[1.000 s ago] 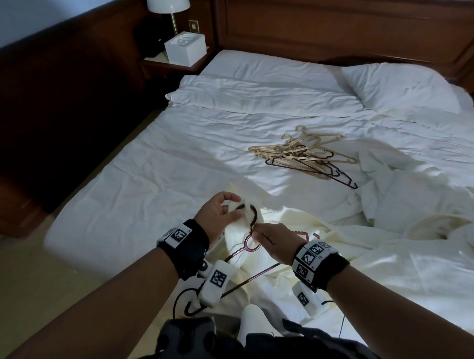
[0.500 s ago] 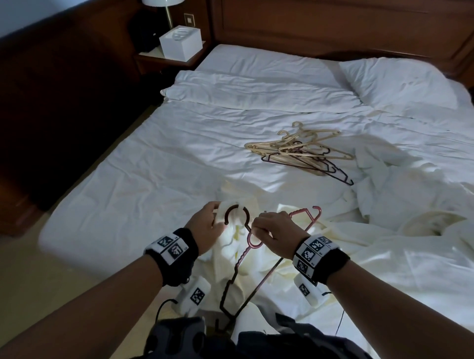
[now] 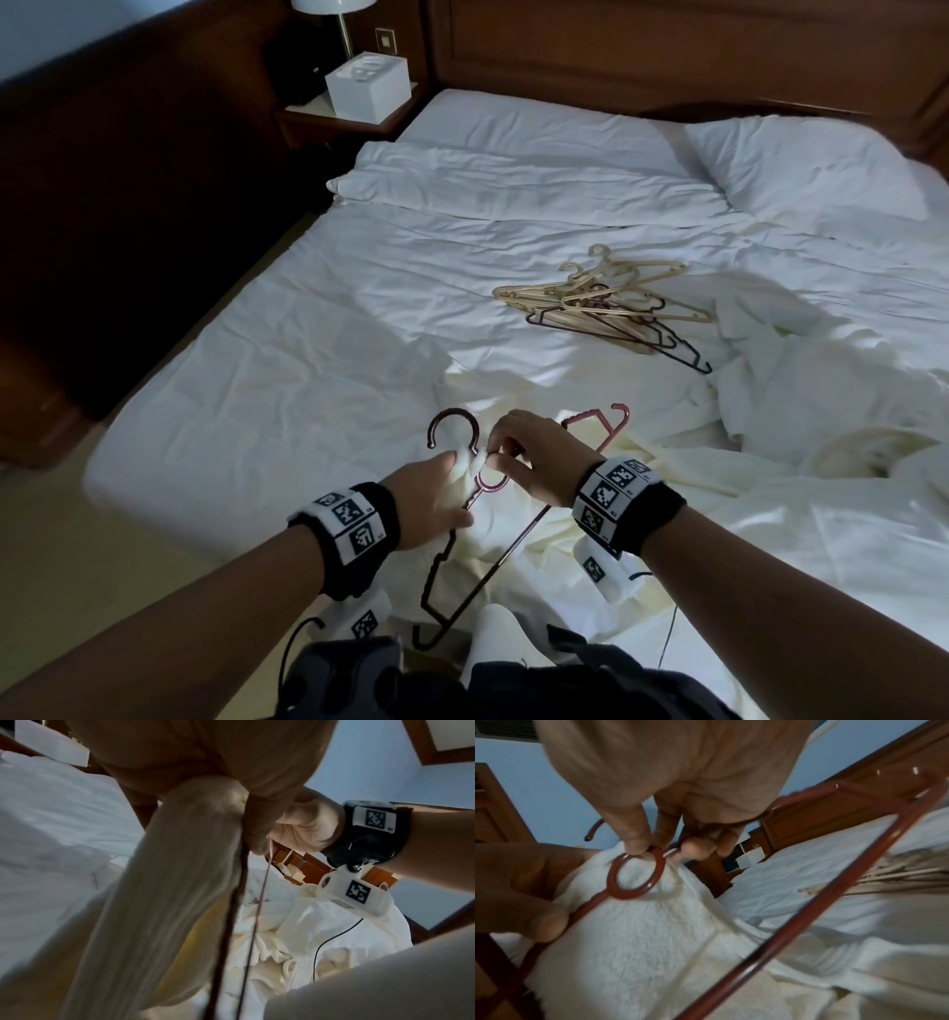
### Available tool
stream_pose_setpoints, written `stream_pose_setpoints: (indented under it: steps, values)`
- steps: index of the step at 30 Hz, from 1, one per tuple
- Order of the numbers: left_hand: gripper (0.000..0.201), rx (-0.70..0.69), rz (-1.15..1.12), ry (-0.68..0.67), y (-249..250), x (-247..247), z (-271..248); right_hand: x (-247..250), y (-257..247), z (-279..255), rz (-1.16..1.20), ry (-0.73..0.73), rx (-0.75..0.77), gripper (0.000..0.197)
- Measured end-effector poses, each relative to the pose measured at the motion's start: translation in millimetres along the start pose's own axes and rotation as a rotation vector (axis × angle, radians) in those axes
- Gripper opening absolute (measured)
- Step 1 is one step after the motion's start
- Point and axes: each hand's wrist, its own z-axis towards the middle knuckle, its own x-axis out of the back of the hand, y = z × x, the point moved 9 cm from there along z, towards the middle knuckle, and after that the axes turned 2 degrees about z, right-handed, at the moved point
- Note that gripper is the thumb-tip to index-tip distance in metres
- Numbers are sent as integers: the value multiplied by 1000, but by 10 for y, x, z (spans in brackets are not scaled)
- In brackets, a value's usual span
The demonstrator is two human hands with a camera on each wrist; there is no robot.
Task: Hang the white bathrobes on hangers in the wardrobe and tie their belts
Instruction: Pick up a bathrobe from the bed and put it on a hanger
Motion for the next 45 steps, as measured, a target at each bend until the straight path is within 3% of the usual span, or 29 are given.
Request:
stream_pose_setpoints:
  steps: [3,5,7,9,10,12,16,20,21,24,27,29,32,34,35,38,40,41,43,45]
  values:
    - [54,19,-16,-27,1,-94,-60,-122,216,-46,129,-58,-198,9]
    - [52,-2,55,-11,-19,-83,-99,-232,388,-84,213,-104,-349,24]
    - [50,-59,132,14,25,-52,-142,-326,436,-88,100,-158,-367,55]
    - [45,-128,145,24,87,-32,-184,-397,387,-50,-25,-173,-291,77]
    - [43,-147,134,29,94,-17,-211,-420,349,-18,-57,-156,-241,76]
    - [43,-152,94,70,58,68,-264,-435,301,43,-86,-121,-171,55]
    - [60,-137,61,128,-95,200,-355,-312,206,184,-156,-87,-140,20]
    - [85,-68,79,204,-271,386,-460,-47,306,299,-353,-97,-199,21]
    - [84,-69,59,231,-278,442,-487,43,316,322,-389,-76,-194,17]
    - [44,-67,16,357,-255,683,-568,357,366,384,-470,-11,-231,16]
    - [36,30,9,606,-336,1017,-677,727,378,377,-442,106,-345,21]
    - [25,103,-61,743,-350,1196,-772,758,215,326,-371,129,-344,20]
    - [18,125,-151,855,-225,1322,-850,268,-182,169,-157,-124,-251,21]
    - [21,24,-116,869,-9,1328,-884,43,-381,47,-24,-233,-192,22]
    - [23,-37,-89,870,107,1321,-913,115,-447,43,26,-170,-161,23]
    - [25,-164,-35,853,403,1283,-1057,785,-634,98,-7,309,32,50]
    - [29,-205,-21,852,547,1274,-1166,1080,-859,137,-211,423,179,68]
    - [29,-216,-16,857,611,1280,-1218,1121,-945,200,-299,351,193,67]
    - [28,-225,-19,864,707,1299,-1295,1051,-899,353,-385,74,92,62]
    - [22,-218,-79,880,738,1341,-1369,991,-857,434,-405,-110,31,69]
